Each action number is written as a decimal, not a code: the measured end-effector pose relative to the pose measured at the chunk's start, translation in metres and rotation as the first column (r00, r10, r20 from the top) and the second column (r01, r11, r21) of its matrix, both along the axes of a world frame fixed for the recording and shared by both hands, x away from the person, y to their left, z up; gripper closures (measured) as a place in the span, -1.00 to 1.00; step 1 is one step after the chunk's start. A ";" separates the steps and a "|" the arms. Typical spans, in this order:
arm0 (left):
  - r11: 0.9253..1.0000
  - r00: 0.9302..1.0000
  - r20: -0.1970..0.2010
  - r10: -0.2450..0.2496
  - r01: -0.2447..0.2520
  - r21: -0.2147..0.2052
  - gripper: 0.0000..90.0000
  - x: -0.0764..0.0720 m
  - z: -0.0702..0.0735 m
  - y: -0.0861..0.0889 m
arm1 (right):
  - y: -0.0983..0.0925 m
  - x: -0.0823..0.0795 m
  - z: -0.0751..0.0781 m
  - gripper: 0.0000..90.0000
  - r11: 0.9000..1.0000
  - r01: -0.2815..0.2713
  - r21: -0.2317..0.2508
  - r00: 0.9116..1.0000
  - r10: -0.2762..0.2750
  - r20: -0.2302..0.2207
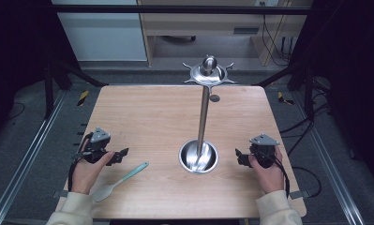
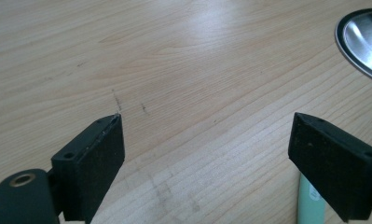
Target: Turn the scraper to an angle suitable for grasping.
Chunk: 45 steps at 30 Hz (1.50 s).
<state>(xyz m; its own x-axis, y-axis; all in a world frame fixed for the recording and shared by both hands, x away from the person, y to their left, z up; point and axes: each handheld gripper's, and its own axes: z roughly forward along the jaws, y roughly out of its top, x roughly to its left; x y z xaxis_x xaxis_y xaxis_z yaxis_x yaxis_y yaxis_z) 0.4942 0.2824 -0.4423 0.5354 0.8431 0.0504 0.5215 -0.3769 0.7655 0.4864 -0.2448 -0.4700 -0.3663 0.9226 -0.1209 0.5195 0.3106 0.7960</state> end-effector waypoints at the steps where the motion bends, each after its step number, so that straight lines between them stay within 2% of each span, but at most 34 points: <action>1: 1.000 1.000 0.005 -0.002 0.002 0.021 -0.81 -0.001 0.001 -0.005 | 0.000 0.000 0.000 -0.78 1.000 0.003 0.000 1.000 -0.003 -0.003; 4: 1.000 1.000 0.021 0.008 -0.009 0.024 -0.82 -0.001 0.004 -0.009 | 0.001 0.000 0.000 -0.78 1.000 0.005 -0.005 1.000 -0.005 -0.002; 8: 1.000 0.999 0.031 0.008 -0.008 0.001 -0.78 -0.002 0.008 -0.012 | 0.000 0.000 0.000 -0.78 1.000 0.001 -0.012 1.000 -0.001 0.000; 9: 1.000 0.999 0.035 0.003 -0.004 0.011 -0.69 -0.003 0.009 -0.015 | 0.000 0.000 0.000 -0.78 1.000 -0.002 -0.014 1.000 0.002 0.001; 10: 1.000 0.999 0.035 0.003 -0.004 0.011 -0.67 -0.003 0.009 -0.015 | 0.000 0.000 0.000 -0.78 1.000 -0.001 -0.013 1.000 0.001 0.000; 11: 0.999 0.999 0.033 -0.012 0.011 0.030 -0.64 -0.003 0.010 -0.018 | 0.000 0.000 0.000 -0.78 1.000 -0.002 -0.013 1.000 0.002 0.000; 14: 0.999 0.999 0.031 -0.027 0.026 0.036 -0.42 -0.004 0.010 -0.021 | 0.000 0.000 0.000 -0.78 1.000 -0.003 -0.013 1.000 0.003 0.002; 15: 0.997 0.998 0.025 -0.054 0.053 0.053 -0.29 -0.006 0.011 -0.023 | 0.000 -0.001 0.000 -0.78 1.000 0.003 -0.011 1.000 -0.003 -0.005; 16: 0.997 0.998 0.025 -0.054 0.053 0.053 -0.23 -0.006 0.011 -0.023 | 0.000 0.000 0.000 -0.78 1.000 0.003 -0.010 1.000 -0.003 -0.005; 17: 0.995 0.997 0.021 -0.074 0.072 0.072 -0.14 -0.007 0.011 -0.025 | 0.000 -0.001 0.000 -0.78 1.000 0.005 -0.004 1.000 -0.005 -0.007; 18: 0.992 0.995 0.005 -0.099 0.098 0.082 0.01 -0.010 0.011 -0.027 | 0.000 -0.001 0.001 -0.78 1.000 0.006 -0.004 1.000 -0.006 -0.005; 21: 0.992 0.995 0.008 -0.095 0.094 0.083 0.31 -0.012 0.008 -0.028 | -0.001 0.000 0.001 -0.78 1.000 0.003 -0.004 1.000 -0.003 0.001; 22: 0.991 0.995 -0.001 -0.101 0.101 0.086 0.31 -0.013 0.005 -0.028 | -0.001 -0.001 0.001 -0.78 1.000 0.006 -0.004 1.000 -0.006 0.000; 23: 0.990 0.995 -0.008 -0.103 0.104 0.094 0.50 -0.013 0.003 -0.028 | -0.001 -0.001 0.002 -0.77 1.000 0.004 -0.004 1.000 -0.004 0.000; 24: 0.985 0.991 -0.030 -0.127 0.130 0.116 0.59 -0.013 0.001 -0.029 | -0.001 0.000 0.002 -0.77 1.000 0.001 -0.007 1.000 -0.001 0.002; 26: 0.984 0.991 -0.037 -0.130 0.133 0.119 0.73 -0.013 0.000 -0.030 | -0.001 0.001 0.001 -0.77 1.000 -0.001 -0.010 1.000 0.001 -0.003; 27: 0.984 0.990 -0.043 -0.133 0.137 0.118 0.73 -0.013 -0.001 -0.031 | -0.001 0.001 0.001 -0.77 1.000 -0.001 -0.010 1.000 0.001 -0.003; 28: 0.982 0.988 -0.059 -0.142 0.148 0.114 0.79 -0.014 -0.001 -0.033 | -0.001 0.001 0.001 -0.77 1.000 0.000 -0.012 1.000 0.000 -0.005; 30: 0.975 0.981 -0.082 -0.173 0.182 0.126 0.95 -0.016 -0.002 -0.038 | -0.001 0.000 0.001 -0.77 1.000 -0.001 -0.005 1.000 0.001 -0.005; 32: 0.974 0.980 -0.090 -0.179 0.189 0.126 1.00 -0.016 -0.003 -0.039 | -0.001 0.000 0.001 -0.77 1.000 -0.002 -0.009 1.000 0.002 -0.004; 34: 0.969 0.977 -0.111 -0.185 0.200 0.144 1.00 -0.014 -0.008 -0.041 | 0.000 0.000 0.001 -0.77 1.000 0.001 -0.010 1.000 -0.001 -0.008; 40: 0.966 0.974 -0.143 -0.177 0.199 0.162 1.00 -0.013 -0.021 -0.044 | 0.000 0.000 0.000 -0.77 1.000 -0.006 -0.012 1.000 0.006 -0.009; 41: 0.964 0.968 -0.160 -0.192 0.217 0.154 1.00 -0.013 -0.026 -0.048 | 0.000 0.000 0.000 -0.76 1.000 -0.006 -0.013 1.000 0.006 -0.009; 42: 0.964 0.968 -0.160 -0.192 0.217 0.154 1.00 -0.013 -0.026 -0.048 | 0.000 0.000 0.000 -0.76 1.000 -0.008 -0.015 1.000 0.008 -0.006; 43: 0.960 0.964 -0.166 -0.210 0.236 0.152 1.00 -0.014 -0.028 -0.054 | 0.000 0.000 0.001 -0.76 1.000 -0.008 -0.012 1.000 0.008 -0.003; 45: 0.953 0.959 -0.172 -0.225 0.253 0.165 1.00 -0.015 -0.028 -0.059 | 0.000 -0.001 0.001 -0.76 1.000 -0.008 -0.012 1.000 0.008 -0.001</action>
